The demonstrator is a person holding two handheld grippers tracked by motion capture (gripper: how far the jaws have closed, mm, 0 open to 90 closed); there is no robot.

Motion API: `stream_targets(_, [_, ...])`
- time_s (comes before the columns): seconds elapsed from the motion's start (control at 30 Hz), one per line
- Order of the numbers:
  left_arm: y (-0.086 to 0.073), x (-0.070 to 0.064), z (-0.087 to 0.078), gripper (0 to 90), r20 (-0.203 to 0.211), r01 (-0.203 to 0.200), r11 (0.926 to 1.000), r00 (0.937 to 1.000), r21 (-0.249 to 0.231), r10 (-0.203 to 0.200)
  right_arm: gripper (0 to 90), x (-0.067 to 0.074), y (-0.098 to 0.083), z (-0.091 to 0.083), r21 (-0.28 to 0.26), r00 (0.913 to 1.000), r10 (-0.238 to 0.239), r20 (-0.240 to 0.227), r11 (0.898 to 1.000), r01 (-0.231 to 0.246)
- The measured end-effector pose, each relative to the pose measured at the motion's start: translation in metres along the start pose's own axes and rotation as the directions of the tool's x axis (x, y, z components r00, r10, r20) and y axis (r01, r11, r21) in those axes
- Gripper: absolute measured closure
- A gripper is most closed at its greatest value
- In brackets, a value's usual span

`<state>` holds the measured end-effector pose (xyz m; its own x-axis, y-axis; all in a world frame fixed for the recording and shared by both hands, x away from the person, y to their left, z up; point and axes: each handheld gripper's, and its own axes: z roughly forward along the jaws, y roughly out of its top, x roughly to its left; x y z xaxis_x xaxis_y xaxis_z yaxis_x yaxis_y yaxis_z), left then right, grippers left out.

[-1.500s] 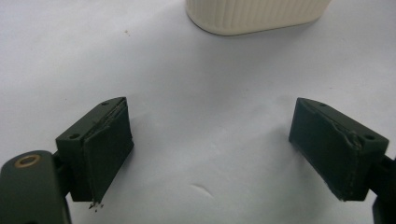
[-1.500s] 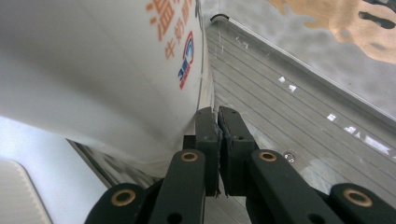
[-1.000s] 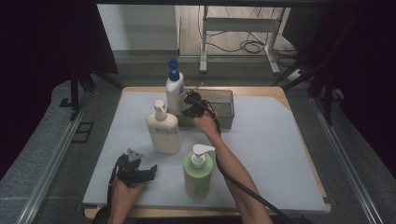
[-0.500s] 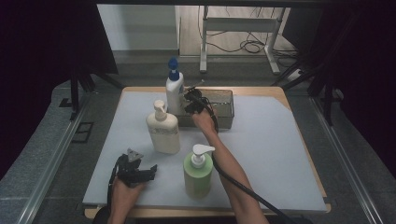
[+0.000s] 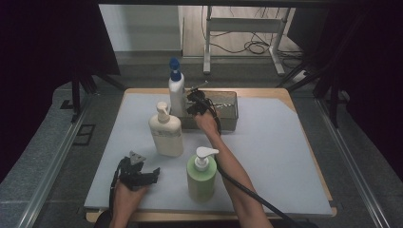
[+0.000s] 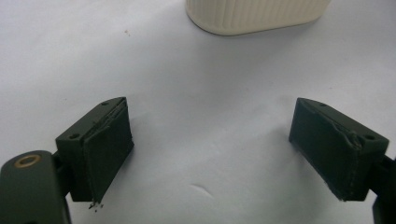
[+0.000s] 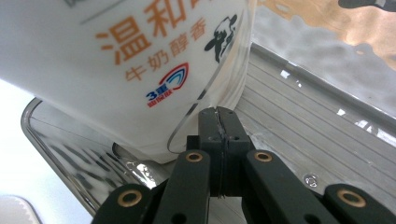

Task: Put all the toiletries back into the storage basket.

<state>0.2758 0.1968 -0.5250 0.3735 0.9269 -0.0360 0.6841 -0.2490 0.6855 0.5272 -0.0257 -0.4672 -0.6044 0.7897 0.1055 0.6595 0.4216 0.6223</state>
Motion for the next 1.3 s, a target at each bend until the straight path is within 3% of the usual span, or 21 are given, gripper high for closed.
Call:
stream_targets(0.37, [0.0,0.0,0.0,12.5,0.0,0.0,1.0,1.0,0.0,0.0,87.2,0.0,-0.004,-0.001,0.0,0.9997,-0.021,-0.009,1.0,0.021])
stream_targets(0.4, [0.0,0.0,0.0,12.5,0.0,0.0,1.0,1.0,0.0,0.0,86.4,-0.001,-0.005,-0.002,0.0,0.9989,-0.045,-0.016,0.999,0.045])
stream_targets(0.53, [0.0,0.0,0.0,12.5,0.0,0.0,1.0,1.0,-0.001,0.0,84.5,-0.002,-0.006,-0.007,-0.017,0.998,-0.062,-0.009,0.998,0.062])
stream_targets(0.87, [0.0,0.0,0.0,12.5,0.0,-0.001,1.0,1.0,0.001,0.001,75.9,-0.01,-0.01,-0.042,-0.096,0.9959,-0.086,-0.03,0.992,0.083])
stream_targets(1.3, [0.0,0.0,0.0,12.5,0.0,-0.002,1.0,1.0,0.001,0.002,51.9,-0.002,-0.024,-0.083,-0.148,0.9843,-0.169,-0.05,0.976,0.16])
